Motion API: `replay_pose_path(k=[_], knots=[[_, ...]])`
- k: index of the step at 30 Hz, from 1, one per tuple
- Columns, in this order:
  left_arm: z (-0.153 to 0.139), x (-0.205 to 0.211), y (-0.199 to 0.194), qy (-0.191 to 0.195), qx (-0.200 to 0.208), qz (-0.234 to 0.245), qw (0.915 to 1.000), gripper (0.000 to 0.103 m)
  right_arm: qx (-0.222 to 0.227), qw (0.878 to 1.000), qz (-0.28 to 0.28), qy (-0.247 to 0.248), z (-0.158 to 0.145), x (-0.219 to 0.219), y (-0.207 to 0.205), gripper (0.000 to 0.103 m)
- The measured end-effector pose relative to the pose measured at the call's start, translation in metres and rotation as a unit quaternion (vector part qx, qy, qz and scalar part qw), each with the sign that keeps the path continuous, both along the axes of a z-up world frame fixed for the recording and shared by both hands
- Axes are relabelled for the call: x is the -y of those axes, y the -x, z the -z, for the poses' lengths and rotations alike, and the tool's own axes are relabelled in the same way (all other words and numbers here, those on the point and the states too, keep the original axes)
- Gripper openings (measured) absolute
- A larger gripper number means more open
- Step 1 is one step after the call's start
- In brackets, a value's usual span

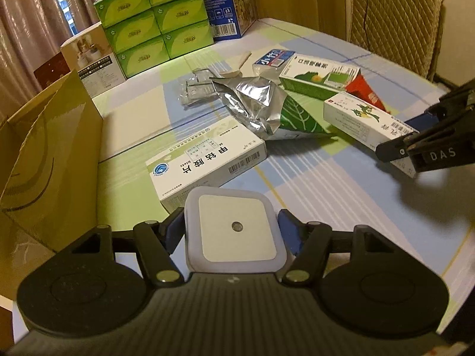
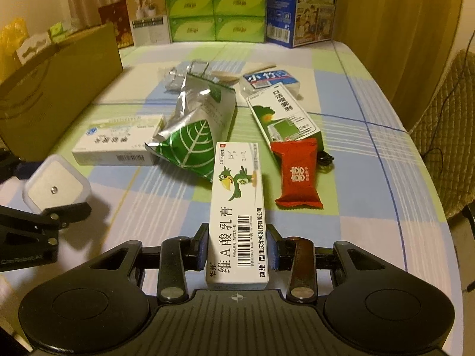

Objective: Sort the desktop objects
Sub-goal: 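Carry both items to the cardboard box and release them inside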

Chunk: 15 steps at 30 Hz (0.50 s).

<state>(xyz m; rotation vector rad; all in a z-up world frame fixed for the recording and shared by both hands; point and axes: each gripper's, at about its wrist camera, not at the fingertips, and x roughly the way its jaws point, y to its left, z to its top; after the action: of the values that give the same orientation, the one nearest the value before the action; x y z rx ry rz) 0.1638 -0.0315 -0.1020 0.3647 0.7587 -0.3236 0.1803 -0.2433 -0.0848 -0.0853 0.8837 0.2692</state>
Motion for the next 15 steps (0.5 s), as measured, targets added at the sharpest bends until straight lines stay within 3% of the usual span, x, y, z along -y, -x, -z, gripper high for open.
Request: replay_pose_path(k=[7,15], knots=[[-0.023,-0.005,0.009,0.026,0.009,-0.007,0.9996,0.063,0.027,0.999,-0.014,-0.023,-0.039,-0.011,0.010,0.035],[-0.089,-0.046,0.015,0.038,0.065,-0.032,0.9966,0.063,0.066,0.993,-0.075,-0.068,-0.102,-0.075,-0.002,0.035]])
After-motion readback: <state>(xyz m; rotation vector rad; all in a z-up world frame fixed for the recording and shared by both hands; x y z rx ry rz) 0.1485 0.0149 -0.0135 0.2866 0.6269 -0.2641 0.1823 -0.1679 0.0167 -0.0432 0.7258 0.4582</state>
